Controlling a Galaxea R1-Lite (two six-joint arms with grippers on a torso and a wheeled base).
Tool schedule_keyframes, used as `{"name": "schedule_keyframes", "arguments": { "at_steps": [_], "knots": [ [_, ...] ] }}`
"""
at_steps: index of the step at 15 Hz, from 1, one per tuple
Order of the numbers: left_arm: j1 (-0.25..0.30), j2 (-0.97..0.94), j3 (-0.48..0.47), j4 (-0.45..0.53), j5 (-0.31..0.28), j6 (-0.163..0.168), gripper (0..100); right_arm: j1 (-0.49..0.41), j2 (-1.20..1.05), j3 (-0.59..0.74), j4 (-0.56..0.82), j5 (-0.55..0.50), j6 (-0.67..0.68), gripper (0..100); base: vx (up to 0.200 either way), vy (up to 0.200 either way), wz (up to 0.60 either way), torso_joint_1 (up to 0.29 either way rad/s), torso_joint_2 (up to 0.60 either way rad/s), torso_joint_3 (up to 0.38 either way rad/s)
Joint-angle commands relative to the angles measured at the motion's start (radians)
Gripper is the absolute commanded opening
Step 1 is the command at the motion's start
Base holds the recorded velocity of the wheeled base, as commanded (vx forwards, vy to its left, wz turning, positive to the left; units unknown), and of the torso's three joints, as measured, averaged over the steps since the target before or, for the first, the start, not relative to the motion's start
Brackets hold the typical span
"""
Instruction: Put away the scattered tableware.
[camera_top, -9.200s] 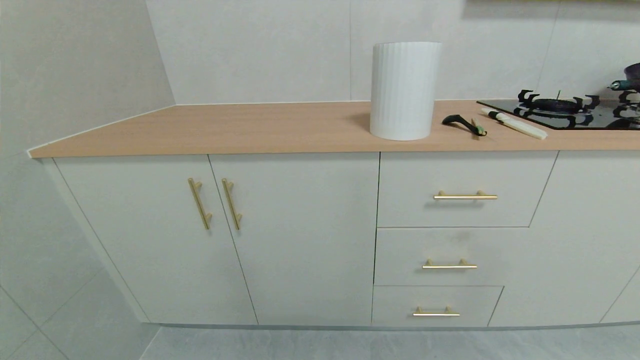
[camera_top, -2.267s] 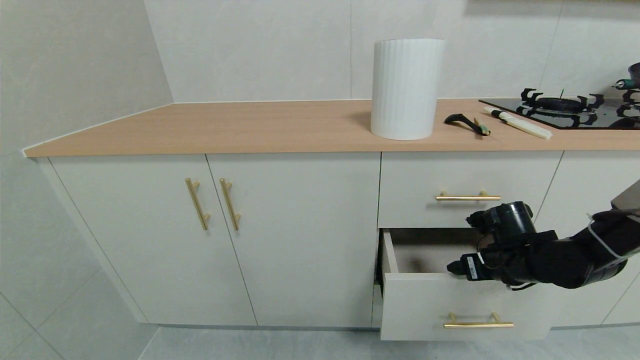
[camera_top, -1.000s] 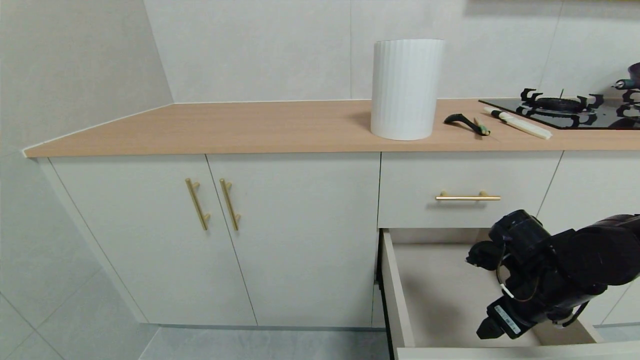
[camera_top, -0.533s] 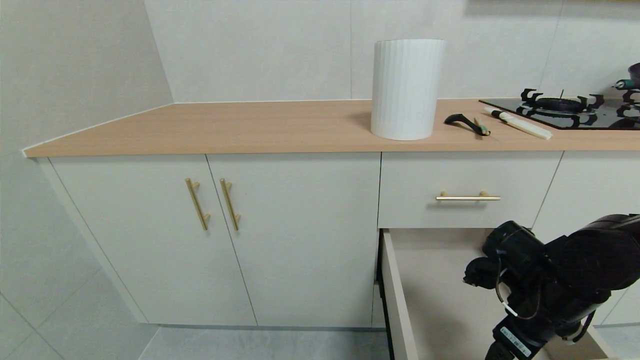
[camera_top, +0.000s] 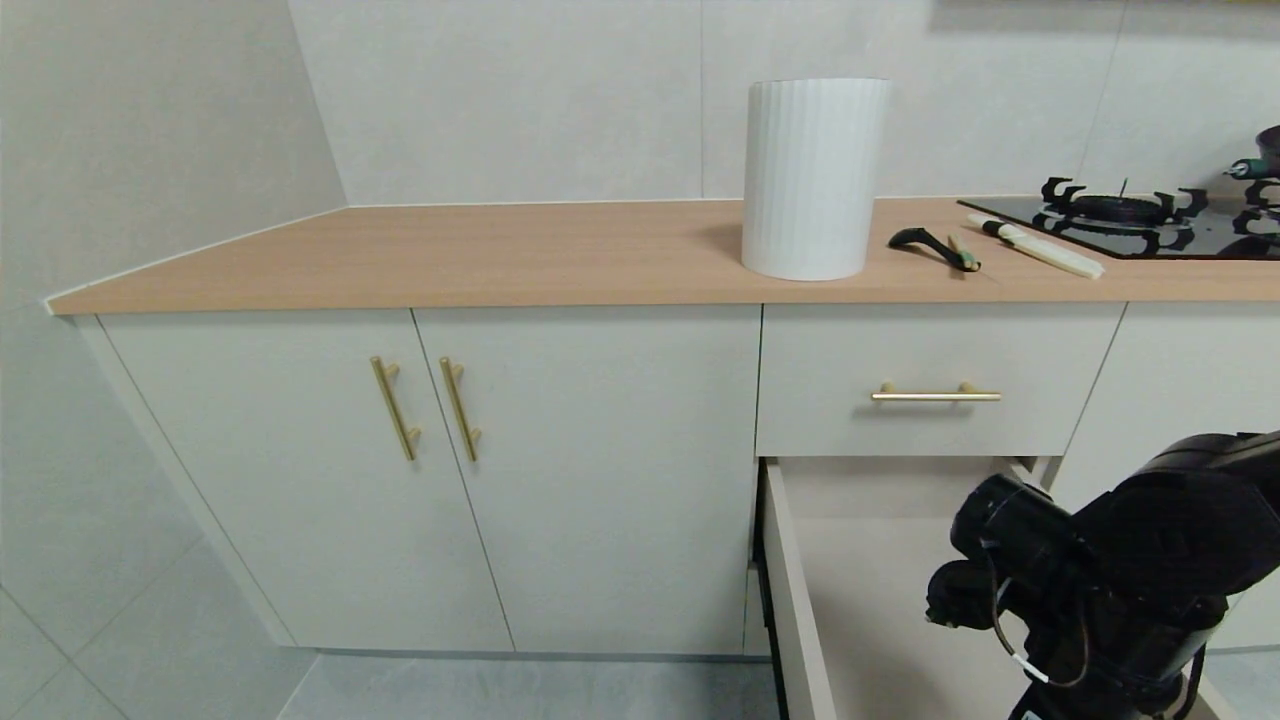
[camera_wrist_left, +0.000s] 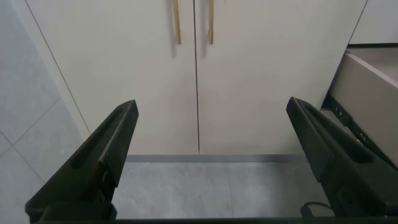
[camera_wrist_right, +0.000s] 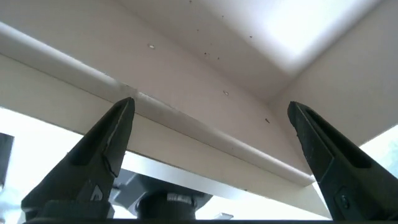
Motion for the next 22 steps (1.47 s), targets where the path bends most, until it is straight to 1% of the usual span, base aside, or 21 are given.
{"name": "schedule_keyframes", "arguments": {
  "at_steps": [1, 2, 3, 4, 6, 7, 10, 13, 17, 22],
  "knots": [
    [0.0, 0.0, 0.0, 0.0, 0.0, 0.0, 100, 0.002, 0.0, -0.014, -0.01, 0.0, 0.004, 100, 0.0, 0.0, 0.0, 0.0, 0.0, 0.0],
    [0.0, 0.0, 0.0, 0.0, 0.0, 0.0, 100, -0.006, -0.005, -0.048, -0.01, 0.003, 0.016, 100, 0.0, 0.0, 0.0, 0.0, 0.0, 0.0],
    [0.0, 0.0, 0.0, 0.0, 0.0, 0.0, 100, -0.035, -0.023, -0.099, -0.023, 0.01, 0.073, 100, 0.0, 0.0, 0.0, 0.0, 0.0, 0.0],
    [0.0, 0.0, 0.0, 0.0, 0.0, 0.0, 100, -0.047, -0.042, -0.131, -0.058, 0.027, 0.15, 100, 0.0, 0.0, 0.0, 0.0, 0.0, 0.0],
    [0.0, 0.0, 0.0, 0.0, 0.0, 0.0, 100, -0.073, -0.077, -0.14, -0.155, 0.052, 0.226, 100, 0.0, 0.0, 0.0, 0.0, 0.0, 0.0],
    [0.0, 0.0, 0.0, 0.0, 0.0, 0.0, 100, -0.11, -0.102, -0.134, -0.23, 0.049, 0.234, 100, 0.0, 0.0, 0.0, 0.0, 0.0, 0.0],
    [0.0, 0.0, 0.0, 0.0, 0.0, 0.0, 100, -0.162, -0.131, -0.132, -0.306, 0.043, 0.236, 100, 0.0, 0.0, 0.0, 0.0, 0.0, 0.0],
    [0.0, 0.0, 0.0, 0.0, 0.0, 0.0, 100, -0.167, -0.142, -0.129, -0.323, 0.044, 0.236, 100, 0.0, 0.0, 0.0, 0.006, -0.02, -0.009],
    [0.0, 0.0, 0.0, 0.0, 0.0, 0.0, 100, -0.167, -0.142, -0.129, -0.328, 0.043, 0.236, 100, 0.0, 0.0, 0.0, 0.063, -0.25, -0.24],
    [0.0, 0.0, 0.0, 0.0, 0.0, 0.0, 100, -0.167, -0.14, -0.129, -0.334, 0.043, 0.236, 100, 0.0, 0.0, 0.0, 0.179, -0.52, -0.294]
  ]
}}
